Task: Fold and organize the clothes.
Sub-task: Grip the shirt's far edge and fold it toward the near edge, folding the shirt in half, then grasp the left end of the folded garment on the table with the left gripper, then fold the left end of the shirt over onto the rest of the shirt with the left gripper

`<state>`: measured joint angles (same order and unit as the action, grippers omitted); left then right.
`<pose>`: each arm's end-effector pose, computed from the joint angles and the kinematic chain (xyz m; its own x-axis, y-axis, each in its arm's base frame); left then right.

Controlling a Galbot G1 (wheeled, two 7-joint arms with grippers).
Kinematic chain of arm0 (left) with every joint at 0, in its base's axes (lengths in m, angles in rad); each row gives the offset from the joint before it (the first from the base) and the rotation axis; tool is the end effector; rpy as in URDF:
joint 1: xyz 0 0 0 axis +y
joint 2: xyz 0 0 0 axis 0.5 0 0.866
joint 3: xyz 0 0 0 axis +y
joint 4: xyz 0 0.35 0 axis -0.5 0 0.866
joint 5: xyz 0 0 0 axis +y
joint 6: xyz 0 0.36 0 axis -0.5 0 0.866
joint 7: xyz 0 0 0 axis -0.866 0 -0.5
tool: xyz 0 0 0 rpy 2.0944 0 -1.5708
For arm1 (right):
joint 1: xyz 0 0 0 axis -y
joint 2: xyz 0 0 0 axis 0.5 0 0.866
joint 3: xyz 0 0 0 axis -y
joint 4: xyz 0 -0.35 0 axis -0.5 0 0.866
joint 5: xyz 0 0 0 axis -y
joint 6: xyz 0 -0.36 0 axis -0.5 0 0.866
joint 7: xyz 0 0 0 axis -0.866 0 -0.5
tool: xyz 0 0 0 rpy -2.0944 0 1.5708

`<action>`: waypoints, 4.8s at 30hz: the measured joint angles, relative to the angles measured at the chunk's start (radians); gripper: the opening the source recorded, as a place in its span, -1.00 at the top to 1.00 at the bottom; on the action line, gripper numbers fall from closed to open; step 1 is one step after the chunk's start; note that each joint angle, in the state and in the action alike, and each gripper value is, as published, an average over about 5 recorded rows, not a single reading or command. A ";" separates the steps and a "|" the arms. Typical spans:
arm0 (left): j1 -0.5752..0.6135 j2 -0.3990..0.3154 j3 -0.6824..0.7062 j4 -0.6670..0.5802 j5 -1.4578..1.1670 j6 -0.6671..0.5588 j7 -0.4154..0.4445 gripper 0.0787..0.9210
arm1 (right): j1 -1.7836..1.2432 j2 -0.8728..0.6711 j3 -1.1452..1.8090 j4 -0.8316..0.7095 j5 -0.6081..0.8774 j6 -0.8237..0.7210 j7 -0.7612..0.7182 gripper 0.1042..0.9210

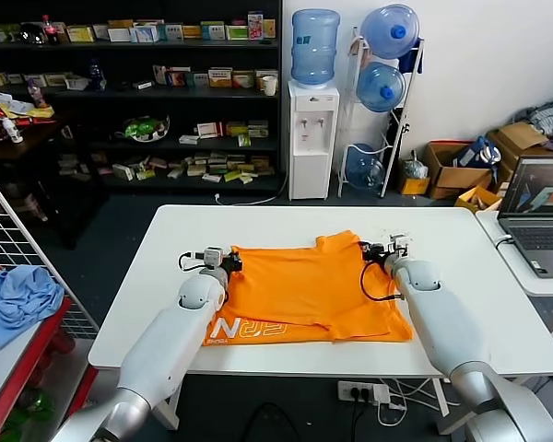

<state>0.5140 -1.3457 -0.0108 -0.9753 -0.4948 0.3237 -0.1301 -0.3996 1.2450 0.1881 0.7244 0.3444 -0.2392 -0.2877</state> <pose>0.5137 -0.0193 -0.3594 -0.8628 0.1311 0.4882 0.1543 0.9880 0.0074 0.5489 -0.1239 -0.3523 -0.8478 -0.2242 0.4805 -0.2477 0.9687 0.0150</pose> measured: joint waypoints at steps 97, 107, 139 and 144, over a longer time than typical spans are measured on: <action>0.555 0.224 -0.121 -0.657 -0.199 0.004 -0.120 0.84 | -0.870 -0.235 0.243 1.129 -0.020 -0.150 0.384 -0.76; 0.522 0.327 -0.168 -0.632 -0.207 0.007 -0.121 0.91 | -0.892 -0.209 0.268 1.132 -0.056 -0.081 0.374 -0.76; 0.431 0.327 -0.058 -0.837 -0.482 0.086 -0.325 0.91 | -0.884 -0.171 0.261 1.053 -0.159 -0.010 0.380 -0.76; 0.409 0.219 -0.003 -0.813 -0.476 0.080 -0.350 0.91 | -0.886 -0.158 0.264 1.042 -0.177 -0.007 0.381 -0.76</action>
<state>0.9231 -1.1266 -0.0136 -1.7881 -0.9707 0.4036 -0.4798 -1.2861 1.0875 0.4524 1.7665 0.1675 -0.2463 0.0929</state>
